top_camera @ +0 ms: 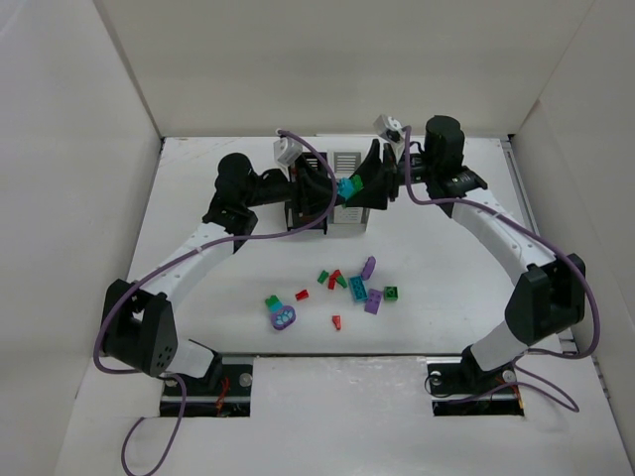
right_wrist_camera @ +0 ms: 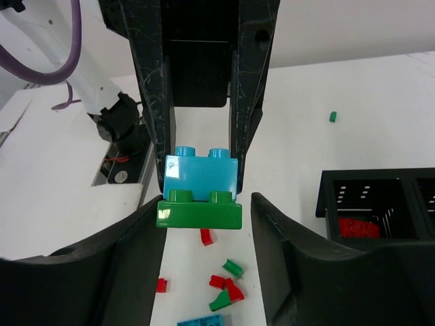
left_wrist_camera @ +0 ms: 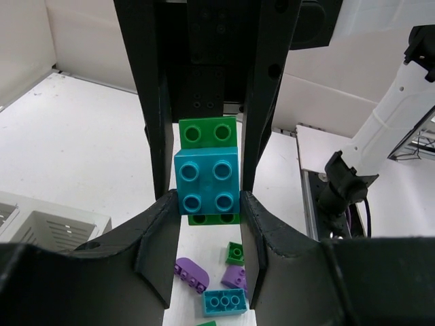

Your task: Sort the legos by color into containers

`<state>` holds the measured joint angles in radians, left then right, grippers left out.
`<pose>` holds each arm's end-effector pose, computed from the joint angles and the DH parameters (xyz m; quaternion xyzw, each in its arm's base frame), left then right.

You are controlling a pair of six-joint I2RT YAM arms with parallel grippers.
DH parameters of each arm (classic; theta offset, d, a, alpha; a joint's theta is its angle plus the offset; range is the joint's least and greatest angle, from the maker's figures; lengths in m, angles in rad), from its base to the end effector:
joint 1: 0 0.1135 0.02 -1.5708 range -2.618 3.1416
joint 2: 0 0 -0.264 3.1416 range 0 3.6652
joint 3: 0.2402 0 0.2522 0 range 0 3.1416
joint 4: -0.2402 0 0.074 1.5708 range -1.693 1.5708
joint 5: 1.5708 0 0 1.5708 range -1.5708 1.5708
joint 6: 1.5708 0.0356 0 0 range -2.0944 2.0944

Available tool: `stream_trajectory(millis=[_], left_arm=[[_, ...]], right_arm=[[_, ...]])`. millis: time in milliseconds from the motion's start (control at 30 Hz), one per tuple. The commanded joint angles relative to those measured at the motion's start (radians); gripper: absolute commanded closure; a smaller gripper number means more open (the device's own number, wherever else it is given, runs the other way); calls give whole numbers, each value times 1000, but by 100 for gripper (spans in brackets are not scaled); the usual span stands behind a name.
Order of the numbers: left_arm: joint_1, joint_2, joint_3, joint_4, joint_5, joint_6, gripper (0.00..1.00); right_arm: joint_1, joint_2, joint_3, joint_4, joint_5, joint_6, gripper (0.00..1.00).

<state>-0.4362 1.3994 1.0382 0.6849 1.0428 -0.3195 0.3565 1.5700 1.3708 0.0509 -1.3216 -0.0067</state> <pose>0.2702 -0.1599 0.3724 0.4332 0.4819 -0.5300 0.5470 0.3194 0.1558 0.3756 -0.5021 0.5159 0.5475 0.4266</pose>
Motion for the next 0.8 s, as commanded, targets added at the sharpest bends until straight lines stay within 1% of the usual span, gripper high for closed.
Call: stream_trajectory(millis=[0,33,233,367,467,500,567,700,733,767], left_arm=[[7,-34,-12,74,37,-12,100],[7,-34,-12,74,48,-12,100],[7,-34,-21,74,57,-12,100],[16,-43,-21,74,57,-12,100],[16,-43,-21,74,57,-12,100],[16,-43,-21,74,57,-12,100],[16,-43,-21,74,57,-12,100],[25,-34,-21,74,57,-12,100],[36,-34,-21,87,57,-22,100],[45,-34,-21,96,57,-36,100]], right_arm=[[16,-10,30,17,-34,-13,42],[16,-10,30,17,-25,-13,41],[25,-10,39,17,-25,-13,41],[25,-10,39,17,-25,-13,51],[35,-10,39,17,-34,-13,65],[35,-10,39,17,-34,-13,72],[35,-1,39,17,-34,-13,79],[35,-1,39,17,-34,-13,90],[35,-1,28,17,-34,-13,97],[26,-1,28,17,-34,-13,97]])
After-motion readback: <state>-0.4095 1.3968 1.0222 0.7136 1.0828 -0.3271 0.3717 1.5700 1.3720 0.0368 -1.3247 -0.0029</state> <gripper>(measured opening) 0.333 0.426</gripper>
